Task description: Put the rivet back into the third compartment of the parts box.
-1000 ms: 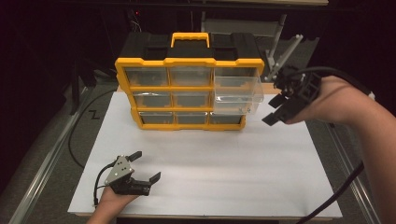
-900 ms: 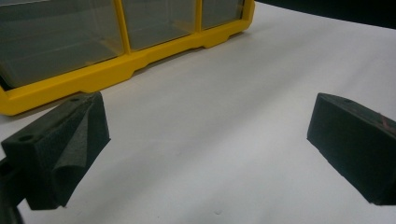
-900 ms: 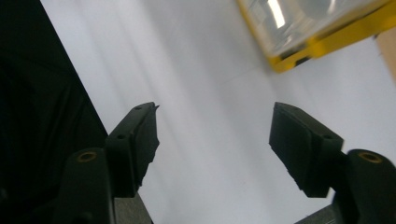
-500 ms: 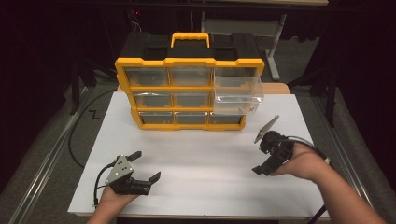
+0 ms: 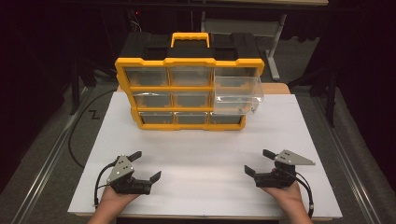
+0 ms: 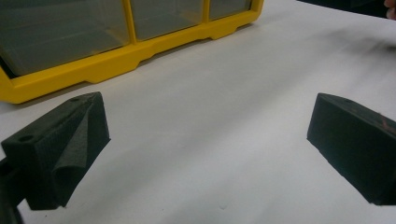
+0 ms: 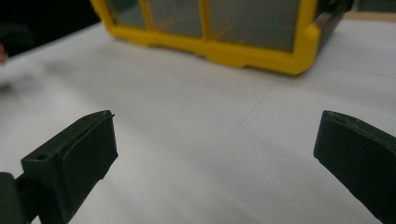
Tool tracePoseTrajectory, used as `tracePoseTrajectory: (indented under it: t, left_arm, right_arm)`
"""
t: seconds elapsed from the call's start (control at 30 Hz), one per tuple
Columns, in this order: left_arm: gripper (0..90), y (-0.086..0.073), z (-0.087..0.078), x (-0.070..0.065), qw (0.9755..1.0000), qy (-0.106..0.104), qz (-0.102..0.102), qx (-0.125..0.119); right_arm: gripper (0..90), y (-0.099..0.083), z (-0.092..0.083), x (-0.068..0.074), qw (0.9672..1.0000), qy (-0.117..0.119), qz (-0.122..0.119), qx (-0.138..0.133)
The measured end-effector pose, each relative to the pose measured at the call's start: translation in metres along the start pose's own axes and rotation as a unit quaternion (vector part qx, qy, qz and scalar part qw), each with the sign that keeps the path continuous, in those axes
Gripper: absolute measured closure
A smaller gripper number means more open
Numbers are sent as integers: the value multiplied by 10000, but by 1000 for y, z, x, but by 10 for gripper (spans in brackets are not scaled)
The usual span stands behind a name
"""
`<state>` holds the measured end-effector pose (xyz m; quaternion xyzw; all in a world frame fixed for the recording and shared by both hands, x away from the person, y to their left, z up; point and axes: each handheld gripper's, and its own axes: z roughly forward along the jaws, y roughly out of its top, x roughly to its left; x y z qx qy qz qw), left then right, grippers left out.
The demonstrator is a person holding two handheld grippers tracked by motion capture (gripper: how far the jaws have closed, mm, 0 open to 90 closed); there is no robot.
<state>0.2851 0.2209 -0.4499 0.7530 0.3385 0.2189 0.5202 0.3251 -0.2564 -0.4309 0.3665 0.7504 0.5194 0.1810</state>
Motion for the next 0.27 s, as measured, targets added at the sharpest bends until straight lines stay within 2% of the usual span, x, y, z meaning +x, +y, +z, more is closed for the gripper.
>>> tracePoseTrajectory:
  t: [0.03,0.07,0.13,0.27]
  left_arm:
    - [3,0,0,0,10000,4,-30,0]
    - [3,0,0,0,10000,4,-38,11]
    - [3,1,1,0,10000,29,-57,33]
    - [3,1,2,0,9999,109,-110,49]
  right_arm:
    - [1,-5,-4,-1,9995,-71,142,-259]
    - [1,-5,-6,-1,9991,-105,210,-366]
    - [1,-4,-8,-2,9988,-131,169,-438]
    - [1,-6,-9,-4,9987,-273,151,-406]
